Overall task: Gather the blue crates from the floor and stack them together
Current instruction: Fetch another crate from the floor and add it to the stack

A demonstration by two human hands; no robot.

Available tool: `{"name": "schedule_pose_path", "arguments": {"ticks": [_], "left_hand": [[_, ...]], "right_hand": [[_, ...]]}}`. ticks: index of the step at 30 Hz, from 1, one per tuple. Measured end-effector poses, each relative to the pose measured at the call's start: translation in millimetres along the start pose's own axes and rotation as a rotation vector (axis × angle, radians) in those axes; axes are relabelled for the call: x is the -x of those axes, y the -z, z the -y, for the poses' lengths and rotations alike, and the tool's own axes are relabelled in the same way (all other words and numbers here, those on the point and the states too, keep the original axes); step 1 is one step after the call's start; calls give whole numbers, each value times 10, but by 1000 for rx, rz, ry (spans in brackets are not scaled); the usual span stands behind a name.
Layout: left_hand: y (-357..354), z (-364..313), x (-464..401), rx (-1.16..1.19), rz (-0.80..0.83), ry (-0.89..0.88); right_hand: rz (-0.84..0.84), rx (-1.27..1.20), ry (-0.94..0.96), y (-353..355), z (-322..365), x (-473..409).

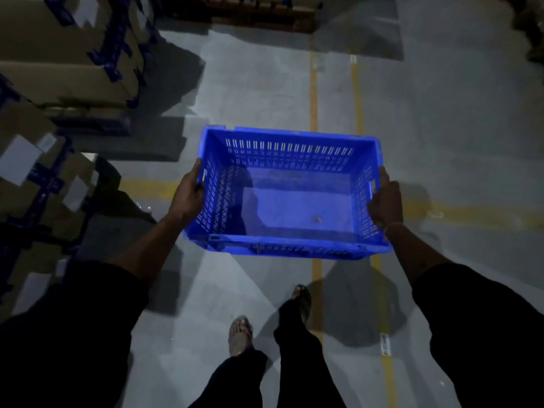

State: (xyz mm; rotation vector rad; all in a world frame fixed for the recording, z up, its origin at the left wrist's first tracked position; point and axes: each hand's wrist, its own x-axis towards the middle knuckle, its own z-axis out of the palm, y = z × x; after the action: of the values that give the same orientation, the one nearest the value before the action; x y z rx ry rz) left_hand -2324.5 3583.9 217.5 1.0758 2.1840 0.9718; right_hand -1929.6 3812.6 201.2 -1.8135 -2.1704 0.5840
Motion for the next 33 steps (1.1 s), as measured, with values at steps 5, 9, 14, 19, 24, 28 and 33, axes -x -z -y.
{"name": "schedule_pose_path", "arguments": {"ticks": [5, 9, 14, 19, 24, 28, 33], "left_hand": [[-173, 121, -603, -52, 15, -16], [-251, 107, -879, -102, 4, 28], [-174, 107, -784, -57, 42, -52], [-128, 143, -687, -55, 33, -97], [-267, 503, -691, -450, 18, -308], [-359, 474, -686, -586, -11, -297], [-350, 390, -644, -801, 100, -376]], "right_hand": [[52, 13, -12, -224, 5, -639], [46, 19, 10, -317, 47, -902], [83, 13, 17, -258, 80, -772], [189, 5, 63, -202, -47, -581], [103, 88, 102, -317, -96, -423], [62, 135, 137, -403, -119, -549], [139, 292, 193, -317, -115, -406]]}}
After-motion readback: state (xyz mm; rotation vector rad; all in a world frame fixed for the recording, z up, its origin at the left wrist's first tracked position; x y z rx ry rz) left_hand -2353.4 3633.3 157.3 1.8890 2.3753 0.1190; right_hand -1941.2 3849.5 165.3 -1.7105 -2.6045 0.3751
